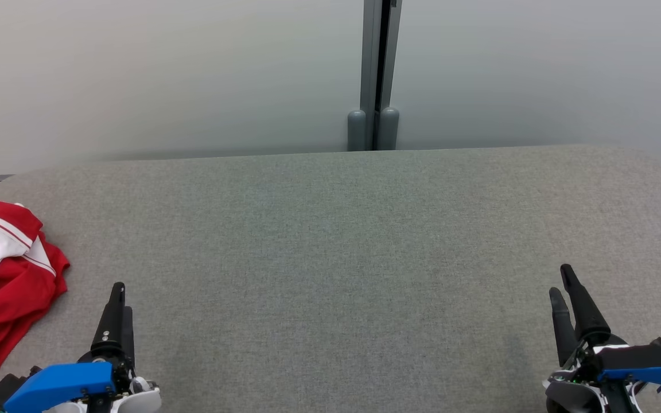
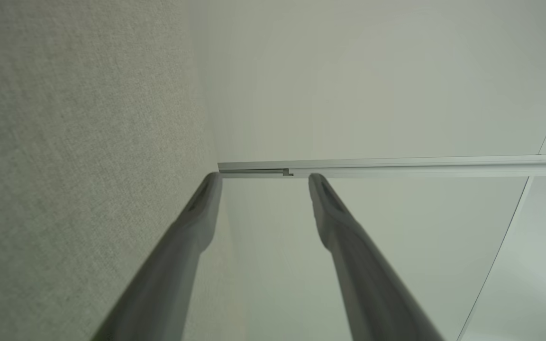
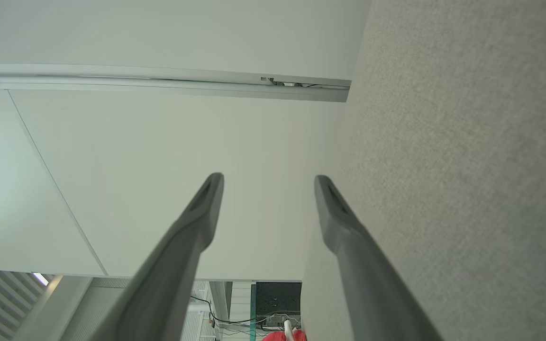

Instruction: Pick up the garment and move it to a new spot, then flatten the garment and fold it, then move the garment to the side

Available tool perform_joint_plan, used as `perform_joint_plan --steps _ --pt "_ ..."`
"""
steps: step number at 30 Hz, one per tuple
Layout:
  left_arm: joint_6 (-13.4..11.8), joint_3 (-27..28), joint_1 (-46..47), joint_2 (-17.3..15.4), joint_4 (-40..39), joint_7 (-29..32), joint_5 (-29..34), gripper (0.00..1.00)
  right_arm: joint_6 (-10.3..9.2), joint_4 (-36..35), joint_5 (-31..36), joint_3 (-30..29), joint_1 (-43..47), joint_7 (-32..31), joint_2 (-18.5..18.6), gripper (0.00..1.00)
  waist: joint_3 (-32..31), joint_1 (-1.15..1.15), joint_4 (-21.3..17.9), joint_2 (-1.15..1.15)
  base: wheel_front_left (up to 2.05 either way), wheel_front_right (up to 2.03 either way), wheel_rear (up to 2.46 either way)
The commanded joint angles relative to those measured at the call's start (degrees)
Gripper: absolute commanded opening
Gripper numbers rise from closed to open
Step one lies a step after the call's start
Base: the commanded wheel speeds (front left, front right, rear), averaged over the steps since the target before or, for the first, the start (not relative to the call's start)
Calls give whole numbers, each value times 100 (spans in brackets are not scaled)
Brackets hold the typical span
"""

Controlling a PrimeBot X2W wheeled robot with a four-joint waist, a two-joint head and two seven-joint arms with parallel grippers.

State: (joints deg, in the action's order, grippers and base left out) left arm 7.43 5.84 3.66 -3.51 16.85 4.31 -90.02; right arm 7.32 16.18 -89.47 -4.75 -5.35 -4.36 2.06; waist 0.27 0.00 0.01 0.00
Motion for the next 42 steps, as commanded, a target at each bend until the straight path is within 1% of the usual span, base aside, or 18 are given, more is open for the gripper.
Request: perform_joint_plan --steps 1,15,19,22,23,24,25,27,28,29,30,32,37,38,42 --pt "1 -49 199 -105 -68 -88 218 100 9 -94 259 47 -110 92 38 100 3 0 1 0 0 0 0" --pt "2 -247 280 -260 39 -444 1685 100 11 5 1747 68 -181 448 39 100 23 0 -8 0 0 0 0" --pt "2 -302 328 -327 136 -535 2103 100 12 123 2289 84 -268 539 43 100 33 0 -18 0 0 0 0" --pt "3 -297 363 -357 240 -603 2406 100 12 228 2714 5 -331 607 46 100 42 0 -24 0 0 0 0" --pt "3 -297 363 -357 240 -603 2406 100 12 228 2714 5 -331 607 46 100 42 0 -24 0 0 0 0" --pt "3 -255 384 -364 303 -645 2617 100 13 288 2988 -73 -363 650 48 100 47 0 -26 0 0 0 0" --pt "3 -255 384 -364 303 -645 2617 100 13 288 2988 -73 -363 650 48 100 47 0 -26 0 0 0 0" --pt "3 -231 392 -367 368 -687 2824 100 13 326 3258 -140 -391 692 50 100 51 0 -26 0 0 0 0" --pt "3 -202 395 -382 427 -728 3052 100 14 353 3507 -206 -398 731 52 100 53 0 -27 0 0 0 0" --pt "3 -202 395 -382 427 -728 3052 100 14 353 3507 -206 -398 731 52 100 53 0 -27 0 0 0 0" --pt "3 -193 396 -399 468 -771 3286 100 14 369 3775 -229 -394 777 53 100 57 0 -29 0 0 0 0" --pt "3 -183 398 -406 481 -789 3403 100 14 384 3894 -244 -389 792 54 100 59 0 -29 0 0 0 0" --pt "4 -153 395 -444 556 -885 3952 100 15 431 4525 -317 -379 894 59 100 71 0 -34 0 0 0 0" --pt "3 -126 391 -453 586 -923 4171 100 15 454 4750 -381 -380 927 61 100 70 0 -36 0 0 0 0" --pt "-22 -65 373 -448 632 -977 4475 100 15 487 5052 -492 -383 982 64 100 65 0 -40 0 0 0 0"
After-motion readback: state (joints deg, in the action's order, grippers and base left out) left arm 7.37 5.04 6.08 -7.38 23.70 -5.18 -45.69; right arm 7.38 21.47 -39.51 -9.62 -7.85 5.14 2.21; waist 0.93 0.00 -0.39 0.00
